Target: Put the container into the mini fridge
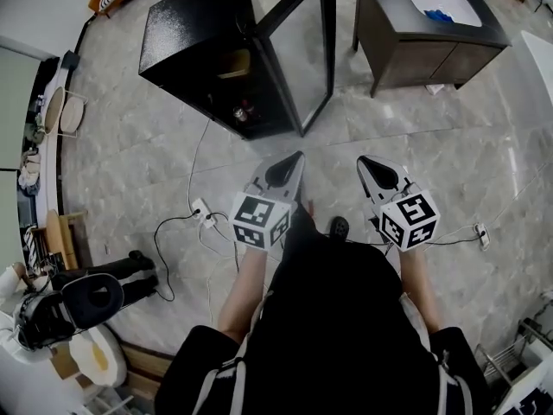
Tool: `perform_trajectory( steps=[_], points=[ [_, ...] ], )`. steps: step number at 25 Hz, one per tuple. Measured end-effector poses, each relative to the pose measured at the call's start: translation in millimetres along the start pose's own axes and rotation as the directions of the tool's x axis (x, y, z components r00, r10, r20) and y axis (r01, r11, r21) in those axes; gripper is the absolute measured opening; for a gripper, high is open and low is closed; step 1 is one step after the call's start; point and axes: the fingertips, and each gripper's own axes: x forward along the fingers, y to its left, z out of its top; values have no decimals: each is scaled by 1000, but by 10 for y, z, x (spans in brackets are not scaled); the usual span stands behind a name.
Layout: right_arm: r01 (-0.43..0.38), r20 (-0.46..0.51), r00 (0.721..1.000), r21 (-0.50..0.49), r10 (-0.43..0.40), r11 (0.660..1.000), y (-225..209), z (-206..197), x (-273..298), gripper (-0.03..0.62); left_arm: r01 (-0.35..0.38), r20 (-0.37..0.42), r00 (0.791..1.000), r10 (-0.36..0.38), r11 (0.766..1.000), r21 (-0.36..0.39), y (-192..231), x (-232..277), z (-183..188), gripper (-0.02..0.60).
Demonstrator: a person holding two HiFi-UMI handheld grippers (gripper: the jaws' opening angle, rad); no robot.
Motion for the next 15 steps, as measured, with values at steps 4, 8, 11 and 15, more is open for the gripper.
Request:
perform_trajectory(
  steps=[4,8,11,15],
  points=[
    [-12,5,1000,-3,12,1000,42,-65,-260,18,29,38,999,-28,999,-29,-337,-148,54,32],
    [-41,45,998,-23,42,999,162,8,-490,18,37,50,998,-37,999,-3,-539,-245,35,32],
    [-94,120,988,-37,98,995,277,106,-628,18,35,60,998,-34,999,-13,-615,-327,26,32],
    [-118,158,980,-39,123,992,320,144,-714,18,22,63,998,-22,1000,4,-668,-402,51,32]
  ],
)
